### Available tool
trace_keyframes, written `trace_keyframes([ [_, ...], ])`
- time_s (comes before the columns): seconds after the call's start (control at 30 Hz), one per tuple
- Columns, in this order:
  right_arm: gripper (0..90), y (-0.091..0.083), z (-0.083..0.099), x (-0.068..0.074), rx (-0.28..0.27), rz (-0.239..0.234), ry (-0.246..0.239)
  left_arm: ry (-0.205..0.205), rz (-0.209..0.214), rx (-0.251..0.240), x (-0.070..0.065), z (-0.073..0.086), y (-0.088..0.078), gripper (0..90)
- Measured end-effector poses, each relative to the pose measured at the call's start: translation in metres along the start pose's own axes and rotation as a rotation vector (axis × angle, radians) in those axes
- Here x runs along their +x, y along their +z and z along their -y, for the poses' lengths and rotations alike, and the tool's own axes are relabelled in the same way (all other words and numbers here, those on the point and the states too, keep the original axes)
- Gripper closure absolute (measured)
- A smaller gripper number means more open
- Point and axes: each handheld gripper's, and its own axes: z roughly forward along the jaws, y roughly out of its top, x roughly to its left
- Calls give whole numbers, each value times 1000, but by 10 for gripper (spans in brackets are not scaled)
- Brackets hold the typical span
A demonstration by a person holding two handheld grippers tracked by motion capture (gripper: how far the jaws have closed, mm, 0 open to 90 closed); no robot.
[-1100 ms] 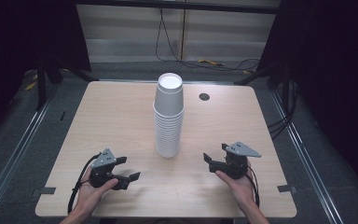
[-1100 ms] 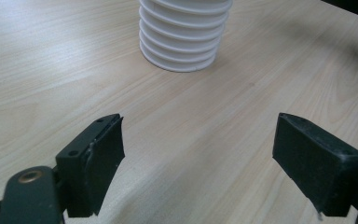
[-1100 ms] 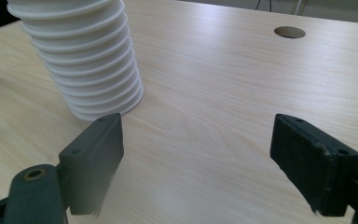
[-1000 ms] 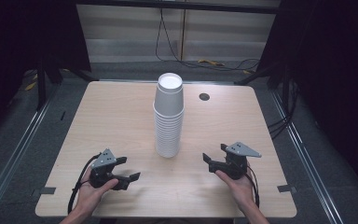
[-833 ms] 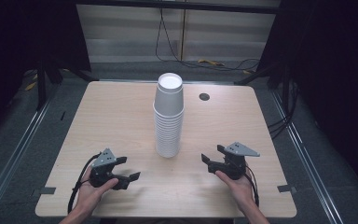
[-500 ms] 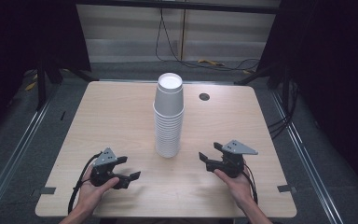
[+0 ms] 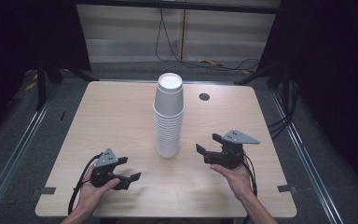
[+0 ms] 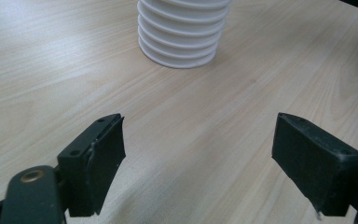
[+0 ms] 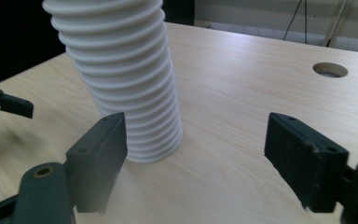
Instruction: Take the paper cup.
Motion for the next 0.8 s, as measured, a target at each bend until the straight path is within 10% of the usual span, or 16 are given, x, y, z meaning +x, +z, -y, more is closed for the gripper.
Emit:
trace_keyframes([
  [0.8, 268, -9, -46, 14, -142, -172, -69, 4, 5, -13, 0, 0, -6, 168],
])
